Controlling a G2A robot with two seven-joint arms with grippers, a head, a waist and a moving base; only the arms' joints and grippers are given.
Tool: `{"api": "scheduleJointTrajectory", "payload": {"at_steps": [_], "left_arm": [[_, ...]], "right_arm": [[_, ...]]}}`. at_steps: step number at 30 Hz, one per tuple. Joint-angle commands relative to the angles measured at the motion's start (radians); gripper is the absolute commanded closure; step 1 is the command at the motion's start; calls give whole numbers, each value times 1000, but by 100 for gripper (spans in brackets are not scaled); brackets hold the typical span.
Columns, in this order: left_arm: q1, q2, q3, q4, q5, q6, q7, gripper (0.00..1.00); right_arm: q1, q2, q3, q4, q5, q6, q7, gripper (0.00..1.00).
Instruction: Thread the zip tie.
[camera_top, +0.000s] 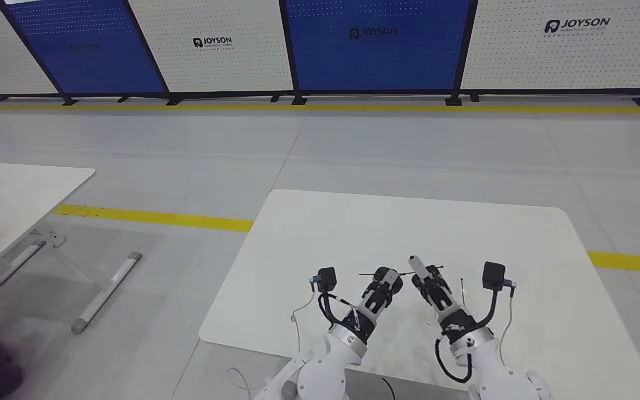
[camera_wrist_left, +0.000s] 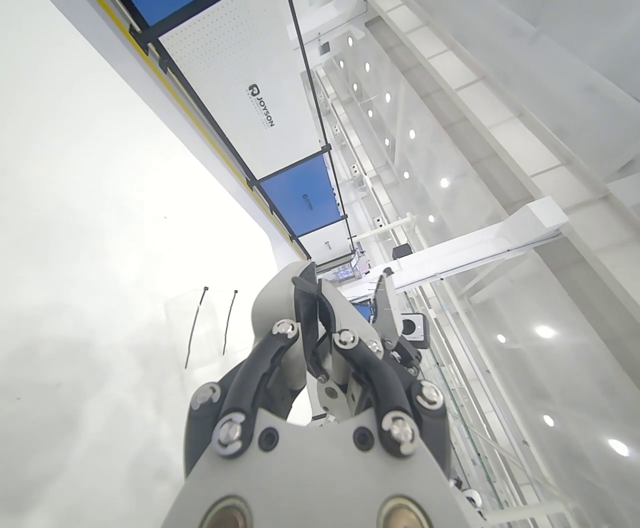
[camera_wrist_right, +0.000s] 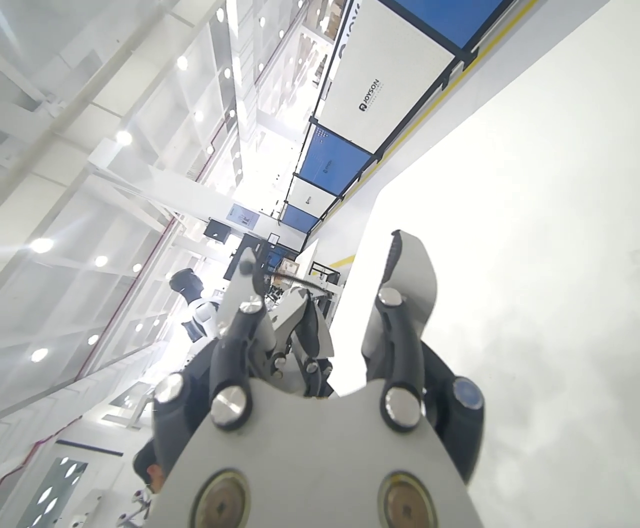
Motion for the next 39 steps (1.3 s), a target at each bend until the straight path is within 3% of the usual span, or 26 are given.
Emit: {"api": "scheduleJointTrajectory", "payload": {"at_steps": [1,8,11,12,33,39], "left_arm": [[-1,0,1,2,-1,2,0,100],[-1,-1,0,2,-12,6,8,100],[-3,-2,-1,4,-22,4,15,100],[-3,-2,-1,4,-23,3,16,100],[-2,0,0,-13,-34,-1,-11,100],[-9,1,-1,-10,-22,15,-7,100]], "right_arm": [[-5,0,1,-2,-3,-8,-12,59],[-14,3,8,-3,-11,-15,-21,67],[-16,3,6,-2,-15,-17,-24,85],[-16,3,6,-2,-14,-17,-26,99],[8,7,4,16,22,-14,32,100],[9,9,13,13,19,-7,30,100]]}}
